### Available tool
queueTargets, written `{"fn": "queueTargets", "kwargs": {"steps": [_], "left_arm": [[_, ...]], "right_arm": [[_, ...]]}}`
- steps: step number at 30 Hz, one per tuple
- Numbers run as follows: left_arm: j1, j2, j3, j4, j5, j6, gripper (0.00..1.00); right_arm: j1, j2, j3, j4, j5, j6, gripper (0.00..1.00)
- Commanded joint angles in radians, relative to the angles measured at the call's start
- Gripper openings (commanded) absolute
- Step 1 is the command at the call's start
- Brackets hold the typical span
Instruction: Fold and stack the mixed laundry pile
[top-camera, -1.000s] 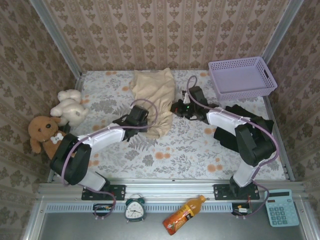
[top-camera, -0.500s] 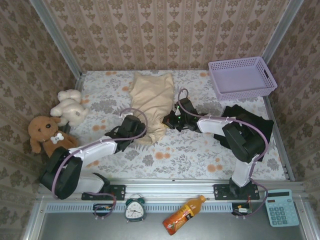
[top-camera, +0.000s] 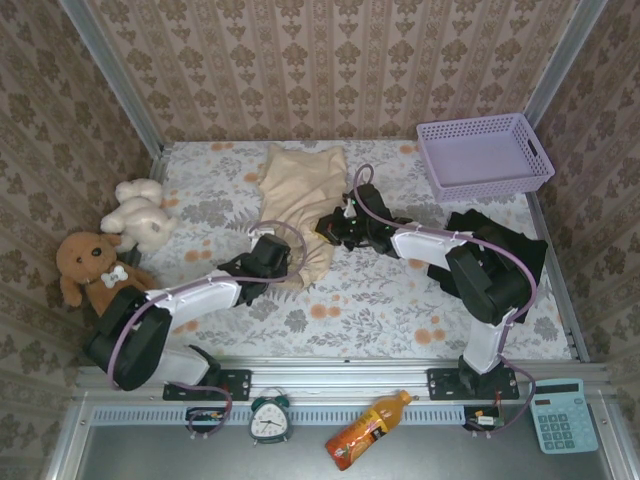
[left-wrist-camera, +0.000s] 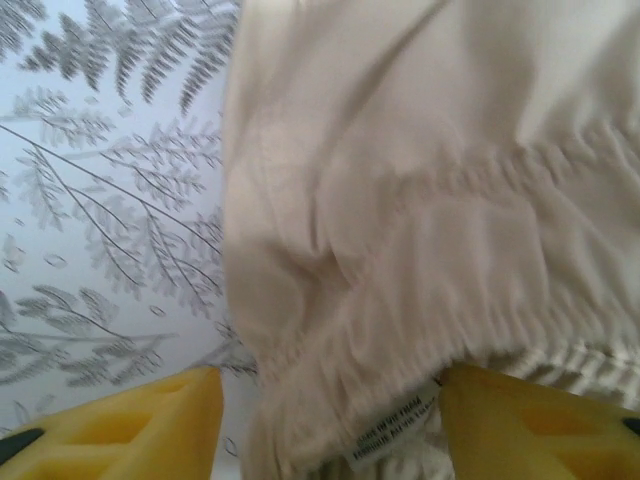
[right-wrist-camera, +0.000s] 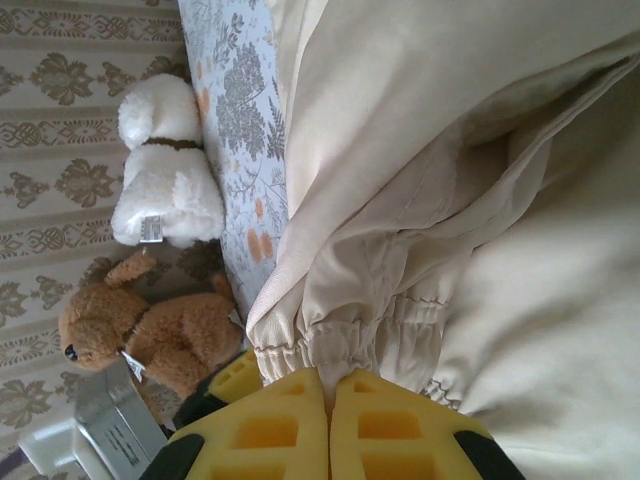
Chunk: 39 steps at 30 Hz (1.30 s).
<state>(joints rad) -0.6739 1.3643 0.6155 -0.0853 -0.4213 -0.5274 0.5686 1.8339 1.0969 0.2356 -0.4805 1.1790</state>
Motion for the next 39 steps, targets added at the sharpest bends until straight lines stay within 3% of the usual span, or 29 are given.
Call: {"fn": "queueTargets", "kwargs": {"steps": [1, 4, 5, 10, 13, 17, 19, 24, 28, 32, 39], "left_arm": [[0.043, 0.000, 0.054, 0.013, -0.066, 0.032, 0.46], [0.081, -0.023, 0.058, 0.008, -0.045, 0.007, 0.02], [0.090, -0.039, 0.051, 0.002, -0.041, -0.015, 0.00], [0.142, -0.134, -0.101, 0.065, 0.039, -0.194, 0.00], [0.175, -0.146, -0.215, 0.141, 0.087, -0.344, 0.00], [0.251, -0.155, -0.335, 0.283, 0.151, -0.499, 0.00], [0.261, -0.172, -0.316, 0.253, 0.155, -0.476, 0.00], [0.226, -0.223, -0.224, 0.150, 0.142, -0.271, 0.00], [0.145, -0.248, -0.177, 0.055, 0.099, -0.166, 0.06], [0.110, -0.271, -0.196, 0.011, 0.095, -0.176, 0.21], [0.100, -0.332, -0.243, -0.071, 0.063, -0.219, 0.24]], "right_arm": [[0.014, -0.004, 0.006, -0.001, -0.033, 0.012, 0.08], [0.019, 0.008, 0.020, -0.002, -0.059, 0.008, 0.11], [0.023, 0.004, 0.020, -0.007, -0.060, 0.004, 0.12], [0.072, -0.009, -0.008, -0.101, -0.019, -0.057, 0.17], [0.112, 0.056, -0.039, -0.049, -0.047, -0.022, 0.19], [0.142, 0.135, -0.052, 0.015, -0.109, 0.004, 0.32], [0.132, 0.104, -0.090, 0.018, -0.062, -0.007, 0.35], [0.094, 0.027, -0.052, -0.158, 0.016, -0.135, 0.34], [0.094, -0.006, 0.018, -0.230, 0.051, -0.200, 0.42], [0.114, -0.015, 0.071, -0.254, 0.071, -0.222, 0.55], [0.159, -0.007, 0.065, -0.300, 0.078, -0.206, 0.60]]}}
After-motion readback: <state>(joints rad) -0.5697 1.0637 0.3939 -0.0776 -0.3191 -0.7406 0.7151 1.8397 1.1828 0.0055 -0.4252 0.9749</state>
